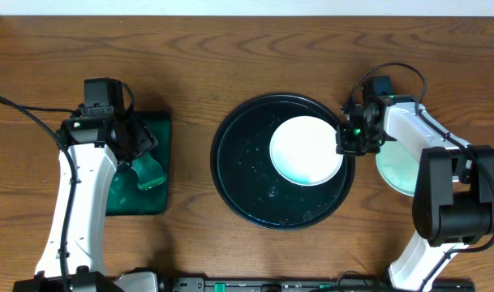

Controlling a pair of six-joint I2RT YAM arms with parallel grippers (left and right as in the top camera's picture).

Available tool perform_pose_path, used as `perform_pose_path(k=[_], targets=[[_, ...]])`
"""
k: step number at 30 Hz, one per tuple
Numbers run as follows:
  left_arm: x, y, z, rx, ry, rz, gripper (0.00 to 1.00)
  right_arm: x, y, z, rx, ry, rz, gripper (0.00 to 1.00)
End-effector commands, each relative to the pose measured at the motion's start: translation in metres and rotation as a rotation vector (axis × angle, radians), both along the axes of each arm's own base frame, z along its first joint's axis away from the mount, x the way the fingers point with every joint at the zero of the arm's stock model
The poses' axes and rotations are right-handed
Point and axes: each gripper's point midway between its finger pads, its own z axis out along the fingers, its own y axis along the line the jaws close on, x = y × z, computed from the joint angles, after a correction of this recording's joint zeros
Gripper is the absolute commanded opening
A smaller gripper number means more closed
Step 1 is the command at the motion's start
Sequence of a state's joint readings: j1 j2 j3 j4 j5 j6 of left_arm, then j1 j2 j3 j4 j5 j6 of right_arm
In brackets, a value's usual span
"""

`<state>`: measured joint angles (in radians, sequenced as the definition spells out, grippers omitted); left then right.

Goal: Clean dirty plates on tray and stack at the side
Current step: 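Lift the white plate with the right gripper and stack it on the green plates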

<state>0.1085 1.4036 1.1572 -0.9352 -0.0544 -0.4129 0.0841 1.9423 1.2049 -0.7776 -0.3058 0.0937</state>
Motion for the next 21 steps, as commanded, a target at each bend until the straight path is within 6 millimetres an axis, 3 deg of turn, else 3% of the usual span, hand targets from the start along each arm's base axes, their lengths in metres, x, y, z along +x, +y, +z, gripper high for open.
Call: perform_pose_path(k=[1,4,10,15,21], targets=[[0.003,0.002,0.006,0.006,-0.013,-0.004,0.81,-0.002,0.018,0.012,0.011,-0.045,0.061,0.01],[0.003,0.002,0.006,0.006,-0.013,-0.004,0.81,0.005,0.011,0.038,-0.100,-0.138,0.053,0.01],[0.003,0.002,0.006,0.006,-0.013,-0.004,0.81,0.011,0.020,0.115,-0.367,-0.435,0.113,0.01],[0.003,0.002,0.006,0.006,-0.013,-0.004,0.81,0.005,0.035,0.170,-0.582,-0.662,0.151,0.01],[0.003,0.002,0.006,0.006,-0.013,-0.004,0.82,-0.010,0.053,0.217,-0.858,-0.880,0.179,0.01]])
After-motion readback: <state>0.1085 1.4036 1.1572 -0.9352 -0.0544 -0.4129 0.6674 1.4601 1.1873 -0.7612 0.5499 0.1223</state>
